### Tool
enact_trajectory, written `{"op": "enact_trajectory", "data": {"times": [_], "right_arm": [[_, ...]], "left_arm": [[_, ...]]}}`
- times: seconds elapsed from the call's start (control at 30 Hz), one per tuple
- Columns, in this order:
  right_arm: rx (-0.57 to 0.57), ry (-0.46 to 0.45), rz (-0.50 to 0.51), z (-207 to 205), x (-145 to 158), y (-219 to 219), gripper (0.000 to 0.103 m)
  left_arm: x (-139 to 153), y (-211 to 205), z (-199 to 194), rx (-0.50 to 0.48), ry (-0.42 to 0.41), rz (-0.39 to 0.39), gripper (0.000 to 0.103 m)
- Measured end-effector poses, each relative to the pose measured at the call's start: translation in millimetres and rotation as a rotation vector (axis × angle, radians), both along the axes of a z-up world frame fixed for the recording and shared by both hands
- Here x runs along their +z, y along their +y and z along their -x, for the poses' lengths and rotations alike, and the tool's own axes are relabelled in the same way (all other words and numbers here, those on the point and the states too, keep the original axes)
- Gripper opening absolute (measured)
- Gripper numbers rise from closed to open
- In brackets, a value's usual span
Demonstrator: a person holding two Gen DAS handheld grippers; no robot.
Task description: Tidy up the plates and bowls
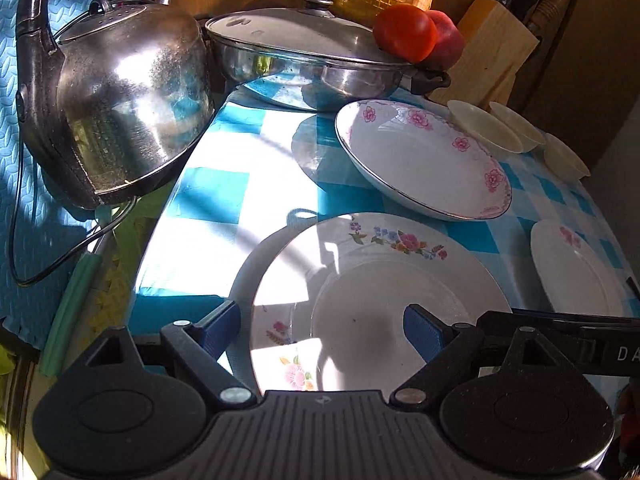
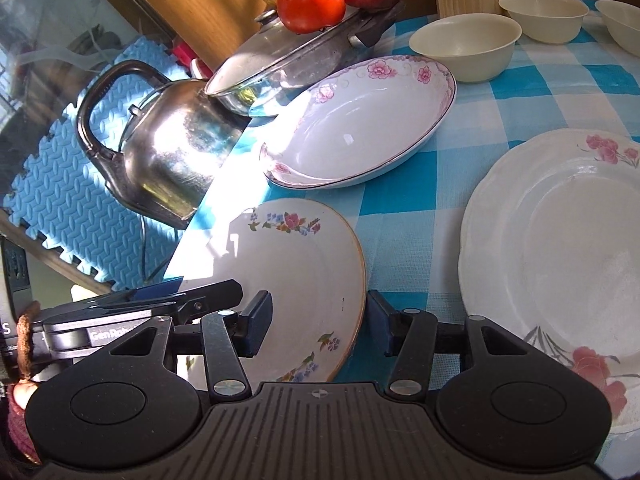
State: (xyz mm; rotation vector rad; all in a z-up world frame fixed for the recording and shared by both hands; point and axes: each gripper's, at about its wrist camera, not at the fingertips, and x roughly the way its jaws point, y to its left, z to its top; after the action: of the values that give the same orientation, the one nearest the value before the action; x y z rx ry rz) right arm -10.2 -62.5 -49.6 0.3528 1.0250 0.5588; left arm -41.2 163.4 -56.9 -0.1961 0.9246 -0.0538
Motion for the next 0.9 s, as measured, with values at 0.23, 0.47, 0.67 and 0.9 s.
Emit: {"op": "enact_trajectory", "data": {"times": [0.23,0.47,0.67,0.9], "right_arm": [[-0.014,0.014,-0.018,-1.7,-0.5,-2.3,0.055],[0.014,-0.043,0.066,3.9,3.0,5.1,0.048],[0.018,-0.098,0.135,7.0,3.6,12.1,0.046],[0.045,-0.178,0.228,15.9,4.3,24.4,0.047]], "left_arm": [[0.5,-8.2,-2.8,0.005,0.001,-0.017,0.083],[0.2,-12.1,-2.0,0.015,0.0,-0.049,0.082],[-2.4,-21.2,-1.0,0.007,-0.005,-0.118,0.083],[-3.1,-22.2,-1.5,0.01,-0.008,-0.126,0.083]]}}
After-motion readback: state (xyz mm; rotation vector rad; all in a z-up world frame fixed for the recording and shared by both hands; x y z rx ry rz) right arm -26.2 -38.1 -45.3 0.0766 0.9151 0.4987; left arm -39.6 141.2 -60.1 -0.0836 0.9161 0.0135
